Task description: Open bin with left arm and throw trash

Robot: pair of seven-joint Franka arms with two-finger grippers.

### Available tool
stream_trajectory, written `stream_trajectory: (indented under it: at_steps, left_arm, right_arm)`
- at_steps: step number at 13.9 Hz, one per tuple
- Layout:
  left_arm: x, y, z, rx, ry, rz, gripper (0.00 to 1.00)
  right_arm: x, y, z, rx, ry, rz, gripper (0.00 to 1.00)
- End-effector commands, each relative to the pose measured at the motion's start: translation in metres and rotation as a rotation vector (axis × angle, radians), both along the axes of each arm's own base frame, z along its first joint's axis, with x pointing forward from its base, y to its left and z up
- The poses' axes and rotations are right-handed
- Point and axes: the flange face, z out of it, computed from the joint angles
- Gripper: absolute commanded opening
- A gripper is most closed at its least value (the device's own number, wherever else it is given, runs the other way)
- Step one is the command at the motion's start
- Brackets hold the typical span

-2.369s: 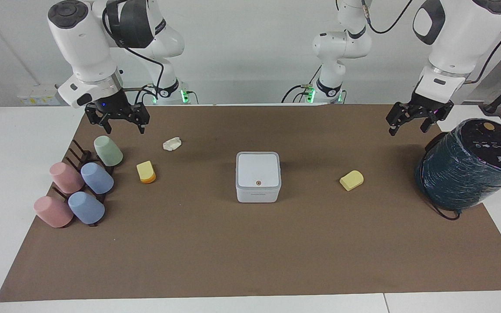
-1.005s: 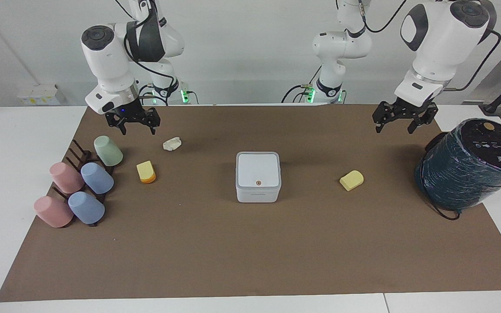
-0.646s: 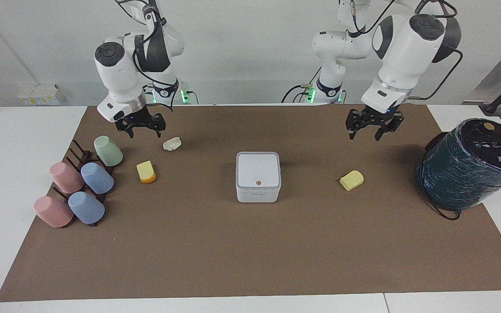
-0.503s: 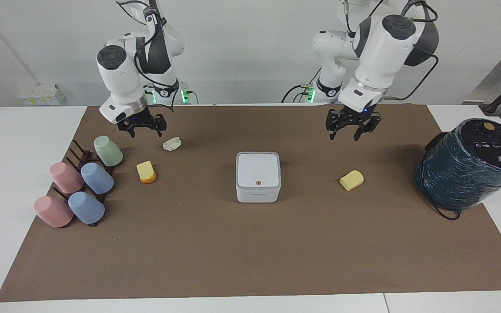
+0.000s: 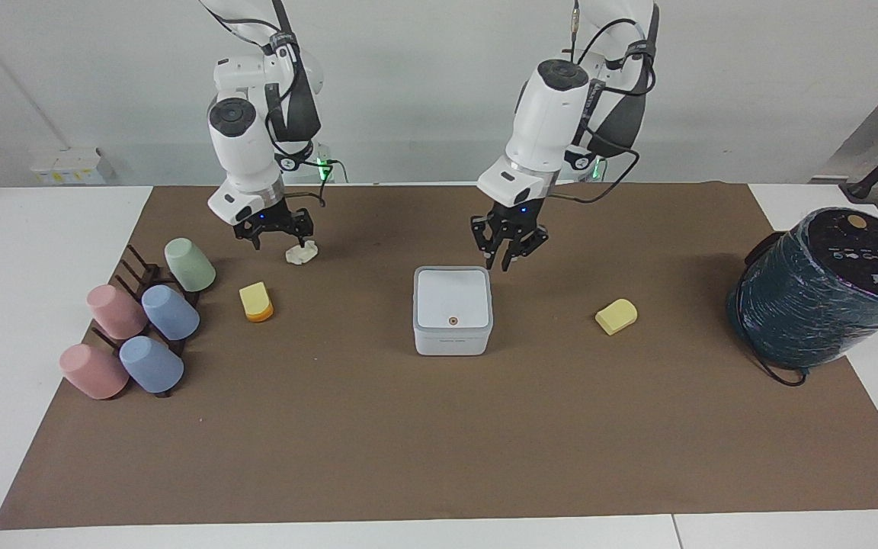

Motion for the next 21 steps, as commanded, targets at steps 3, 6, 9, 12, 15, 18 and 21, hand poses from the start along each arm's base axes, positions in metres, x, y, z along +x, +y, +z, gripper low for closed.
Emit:
stream_trajectory:
  at_steps: [3,6,9,12,15,18,21]
  left_arm:
    - [0.006,-0.024,-0.02,-0.11,-0.058,0.027,0.21]
    - [0.017,-0.04,-0.059,-0.119,-0.083,0.027,0.21]
    - [0.016,-0.05,-0.086,-0.11,-0.077,0.016,0.21]
    - [0.012,-0.059,-0.105,-0.091,-0.056,0.002,0.21]
    - [0.036,-0.049,-0.053,-0.064,0.0,0.016,0.21]
    - [0.084,0.008,0.037,-0.004,0.096,0.065,0.22]
    - [0.108,0.057,0.05,0.018,0.089,0.043,0.23]
  right_arm:
    - [-0.032,0.02,-0.042,0.01,0.006,-0.027,1.0]
    - [-0.045,0.015,-0.055,0.003,0.029,0.014,1.0]
    - [-0.042,0.018,-0.055,0.013,-0.006,0.018,0.35]
    - [-0.04,0.019,-0.052,0.015,-0.015,0.015,0.0]
    - [-0.03,0.022,-0.039,0.024,-0.051,0.0,0.0]
    - [-0.001,0.032,-0.001,0.048,-0.136,-0.037,0.0]
    - [0.052,0.045,0.052,0.086,-0.25,-0.051,0.0]
